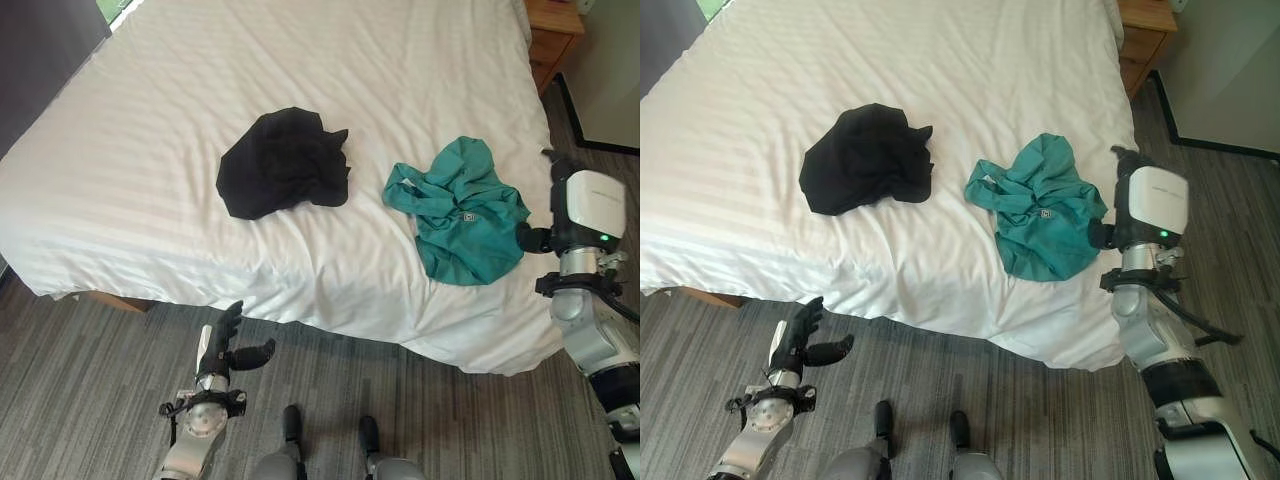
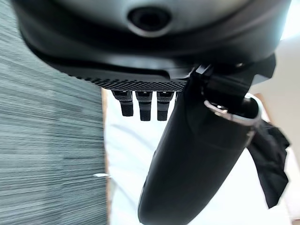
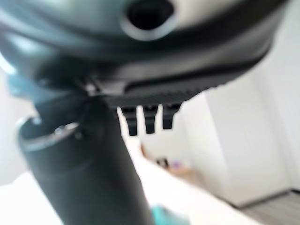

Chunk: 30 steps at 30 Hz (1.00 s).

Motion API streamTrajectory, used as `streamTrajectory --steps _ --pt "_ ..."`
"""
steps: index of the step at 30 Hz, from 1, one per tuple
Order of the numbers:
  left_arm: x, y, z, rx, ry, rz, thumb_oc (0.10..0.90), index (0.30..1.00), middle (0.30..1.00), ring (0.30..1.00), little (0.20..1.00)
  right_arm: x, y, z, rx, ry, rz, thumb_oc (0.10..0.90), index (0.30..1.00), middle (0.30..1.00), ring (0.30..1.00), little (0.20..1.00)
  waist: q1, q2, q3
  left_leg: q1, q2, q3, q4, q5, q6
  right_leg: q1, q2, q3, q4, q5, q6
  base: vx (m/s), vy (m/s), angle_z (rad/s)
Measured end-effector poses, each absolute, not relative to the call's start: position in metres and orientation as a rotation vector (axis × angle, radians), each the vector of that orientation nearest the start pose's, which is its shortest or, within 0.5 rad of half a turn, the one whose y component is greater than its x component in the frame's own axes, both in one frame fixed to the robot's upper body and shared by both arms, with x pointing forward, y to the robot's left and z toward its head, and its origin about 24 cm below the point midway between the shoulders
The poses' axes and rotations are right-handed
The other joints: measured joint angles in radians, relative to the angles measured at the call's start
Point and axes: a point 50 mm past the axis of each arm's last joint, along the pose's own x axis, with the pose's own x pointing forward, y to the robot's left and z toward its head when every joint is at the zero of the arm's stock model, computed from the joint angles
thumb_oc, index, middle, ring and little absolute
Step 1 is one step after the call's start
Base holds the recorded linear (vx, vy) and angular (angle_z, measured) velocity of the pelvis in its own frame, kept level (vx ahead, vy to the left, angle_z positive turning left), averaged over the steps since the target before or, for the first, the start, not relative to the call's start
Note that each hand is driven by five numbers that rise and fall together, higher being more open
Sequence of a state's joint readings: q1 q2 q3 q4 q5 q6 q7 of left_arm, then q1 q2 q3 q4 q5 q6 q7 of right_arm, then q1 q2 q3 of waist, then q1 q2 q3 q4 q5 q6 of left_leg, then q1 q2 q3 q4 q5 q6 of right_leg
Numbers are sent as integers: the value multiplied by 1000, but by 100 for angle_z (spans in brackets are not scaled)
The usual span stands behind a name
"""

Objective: Pick up bed clothes into laundry basket.

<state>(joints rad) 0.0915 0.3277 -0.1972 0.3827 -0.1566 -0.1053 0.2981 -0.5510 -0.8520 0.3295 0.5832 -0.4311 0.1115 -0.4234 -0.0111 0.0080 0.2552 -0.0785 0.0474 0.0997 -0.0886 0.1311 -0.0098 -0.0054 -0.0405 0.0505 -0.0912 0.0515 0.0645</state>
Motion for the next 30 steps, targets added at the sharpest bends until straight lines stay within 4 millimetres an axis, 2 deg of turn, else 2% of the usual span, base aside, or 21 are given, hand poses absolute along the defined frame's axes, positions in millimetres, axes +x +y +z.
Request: streamTrajectory --steps 4,6,9,12,13,14,18,22,23,24,25,27,30 --pt "198 220 -60 258 430 212 800 900 900 900 900 338 -325 112 -1408 142 -395 800 900 900 900 900 33 7 2 -11 -6 -8 1 2 -2 -3 -4 -17 0 -11 2 25 -50 12" --pt "196 223 -64 263 451 220 800 900 900 900 900 344 -322 108 -1416 176 -381 800 900 900 900 900 43 19 5 -20 -8 -10 1 3 -3 -10 -6 -19 0 -13 5 -21 -21 4" --pt "196 227 -69 256 466 240 800 900 900 900 900 354 -321 118 -1457 180 -387 800 900 900 900 900 48 42 7 -57 -12 -16 1 7 -9 -46 -10 -21 0 -12 6 -33 -18 5" --pt "195 231 -75 262 501 256 800 900 900 900 900 358 -324 127 -1460 182 -412 800 900 900 900 900 47 48 4 -88 -12 -27 1 15 -20 -73 -8 -27 0 -12 7 -20 -25 7" --pt "196 231 -76 264 503 255 800 900 900 900 900 359 -325 129 -1460 182 -418 579 568 568 568 568 47 49 4 -98 -11 -29 1 17 -24 -81 -7 -29 0 -10 7 8 -37 11" --pt "197 230 -77 266 510 253 800 900 900 900 900 359 -327 128 -1459 192 -424 400 300 300 300 300 47 50 3 -103 -10 -34 1 18 -26 -83 -6 -35 0 -10 7 5 -35 14" --pt "200 229 -84 292 541 238 800 900 900 900 900 363 -330 139 -1464 201 -441 400 300 300 300 300 44 56 -1 -105 -11 -43 0 16 -32 -82 -7 -44 0 -9 8 -9 -5 7" --pt "191 235 -101 357 647 246 800 900 900 900 900 367 -337 170 -1474 168 -469 400 300 300 300 300 29 66 -6 -99 -13 -36 1 19 -29 -78 -12 -42 0 1 1 24 11 -4" --pt "181 239 -112 383 728 259 800 900 900 900 900 369 -337 192 -1477 97 -484 400 300 300 300 300 28 70 -7 -86 -16 -24 1 19 -28 -71 -16 -33 0 1 2 41 16 -17" --pt "176 241 -116 396 764 264 800 900 900 900 900 369 -337 202 -1478 70 -495 400 300 300 300 300 28 70 -7 -80 -16 -17 1 19 -27 -67 -16 -25 0 1 2 28 2 -27" --pt "165 246 -123 410 826 277 800 900 900 900 900 371 -336 220 -1479 24 -526 400 300 300 300 300 23 64 -5 -65 -16 -1 1 19 -28 -57 -19 -16 0 1 2 67 5 -19" --pt "151 251 -131 419 904 300 800 900 900 900 900 364 -346 248 -1496 -22 -582 400 300 300 300 300 23 63 -4 -41 -16 2 1 19 -28 -33 -19 -17 0 1 3 42 -4 -5" --pt "125 263 -142 403 1054 378 800 900 900 900 900 343 -352 317 -1556 -192 -695 400 300 300 300 300 9 49 -2 -7 -13 5 0 17 -29 -1 -18 -15 0 -9 13 52 -20 -4"
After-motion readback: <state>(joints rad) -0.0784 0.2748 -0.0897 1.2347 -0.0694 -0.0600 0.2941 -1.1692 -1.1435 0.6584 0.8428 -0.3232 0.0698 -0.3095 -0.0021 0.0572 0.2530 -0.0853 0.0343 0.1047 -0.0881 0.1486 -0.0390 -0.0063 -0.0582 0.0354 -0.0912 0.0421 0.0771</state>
